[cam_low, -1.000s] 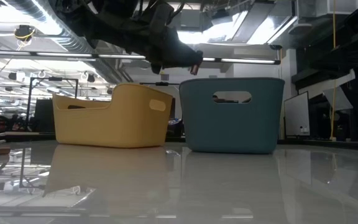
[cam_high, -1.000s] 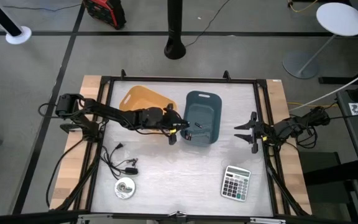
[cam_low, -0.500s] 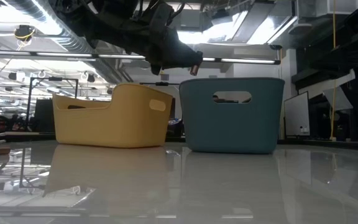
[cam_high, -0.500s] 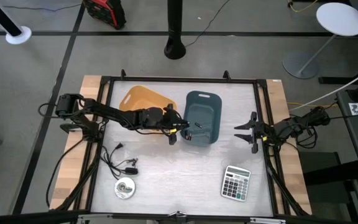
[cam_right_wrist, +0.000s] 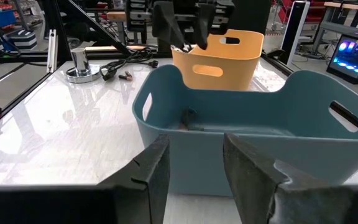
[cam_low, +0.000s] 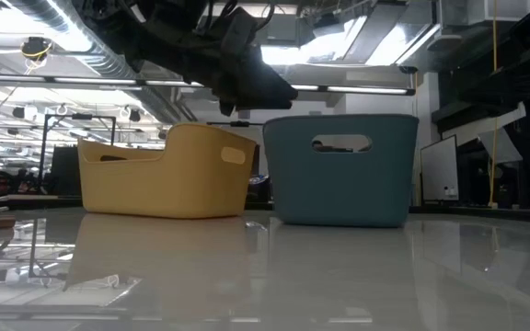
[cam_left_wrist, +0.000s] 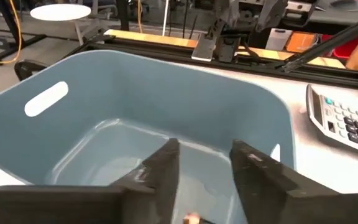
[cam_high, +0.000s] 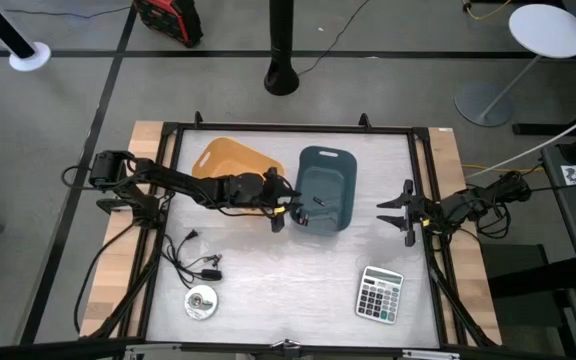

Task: Sort batteries
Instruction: Put the black battery into the blue bin

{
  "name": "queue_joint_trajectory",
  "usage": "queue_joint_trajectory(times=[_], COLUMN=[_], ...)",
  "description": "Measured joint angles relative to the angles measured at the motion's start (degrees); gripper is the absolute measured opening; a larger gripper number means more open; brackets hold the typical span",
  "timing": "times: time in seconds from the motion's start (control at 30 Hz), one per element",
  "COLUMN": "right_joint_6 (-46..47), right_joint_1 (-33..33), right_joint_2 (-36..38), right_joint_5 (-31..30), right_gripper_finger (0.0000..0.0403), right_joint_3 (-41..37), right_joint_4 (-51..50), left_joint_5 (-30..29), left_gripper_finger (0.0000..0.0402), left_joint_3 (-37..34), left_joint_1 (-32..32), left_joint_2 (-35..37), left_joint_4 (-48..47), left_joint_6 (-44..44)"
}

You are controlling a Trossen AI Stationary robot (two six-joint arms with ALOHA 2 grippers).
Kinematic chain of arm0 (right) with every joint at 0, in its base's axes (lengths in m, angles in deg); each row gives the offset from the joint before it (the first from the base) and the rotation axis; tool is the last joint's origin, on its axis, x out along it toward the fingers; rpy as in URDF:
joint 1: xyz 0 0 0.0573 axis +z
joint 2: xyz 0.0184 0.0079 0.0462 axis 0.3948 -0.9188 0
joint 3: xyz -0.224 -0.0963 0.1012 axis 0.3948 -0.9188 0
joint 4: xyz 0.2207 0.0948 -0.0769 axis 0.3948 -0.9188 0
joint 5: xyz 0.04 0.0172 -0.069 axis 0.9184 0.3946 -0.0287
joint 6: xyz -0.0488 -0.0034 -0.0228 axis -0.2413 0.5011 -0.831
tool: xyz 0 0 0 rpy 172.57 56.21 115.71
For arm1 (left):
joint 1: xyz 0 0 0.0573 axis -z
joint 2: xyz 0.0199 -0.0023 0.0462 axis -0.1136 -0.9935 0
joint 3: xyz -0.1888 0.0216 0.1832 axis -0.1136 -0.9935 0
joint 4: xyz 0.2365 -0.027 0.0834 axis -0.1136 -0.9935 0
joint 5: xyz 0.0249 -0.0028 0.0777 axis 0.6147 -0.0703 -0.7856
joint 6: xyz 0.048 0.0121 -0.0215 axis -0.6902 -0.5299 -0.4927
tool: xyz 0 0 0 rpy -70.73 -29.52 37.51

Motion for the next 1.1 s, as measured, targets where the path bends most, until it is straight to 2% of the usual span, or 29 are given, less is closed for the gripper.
queue_joint_trajectory(times=[0.1, 0.2, 0.37, 0.5, 0.57, 0.67, 0.83, 0.97, 1.1], right_joint_6=[0.0, 0.0, 0.0, 0.0, 0.0, 0.0, 0.0, 0.0, 0.0], right_joint_1=[0.0, 0.0, 0.0, 0.0, 0.0, 0.0, 0.0, 0.0, 0.0], right_joint_2=[0.0, 0.0, 0.0, 0.0, 0.0, 0.0, 0.0, 0.0, 0.0], right_joint_5=[0.0, 0.0, 0.0, 0.0, 0.0, 0.0, 0.0, 0.0, 0.0], right_gripper_finger=[0.0145, 0.0145, 0.0145, 0.0145, 0.0145, 0.0145, 0.0145, 0.0145, 0.0145], right_joint_3=[0.0, 0.0, 0.0, 0.0, 0.0, 0.0, 0.0, 0.0, 0.0], right_joint_4=[0.0, 0.0, 0.0, 0.0, 0.0, 0.0, 0.0, 0.0, 0.0], left_joint_5=[0.0, 0.0, 0.2, 6.3, 9.0, 9.9, 10.6, 13.0, 13.2], left_gripper_finger=[0.0170, 0.0188, 0.0192, 0.0184, 0.0181, 0.0179, 0.0179, 0.0180, 0.0180], left_joint_3=[0.0, 0.0, 0.0, 0.0, 0.0, 0.0, 0.0, 0.0, 0.0], left_joint_1=[0.1, 0.4, 1.9, 5.1, 7.5, 12.0, 18.9, 22.8, 25.5], left_joint_2=[0.0, 0.0, 2.4, 6.6, 9.2, 12.4, 16.0, 16.7, 16.4], left_joint_4=[-0.1, 0.0, -0.2, -4.0, -8.8, -20.6, -42.0, -55.5, -65.6], left_joint_6=[0.1, 0.2, -0.4, 2.1, 5.1, 11.1, 29.8, 44.4, 50.8])
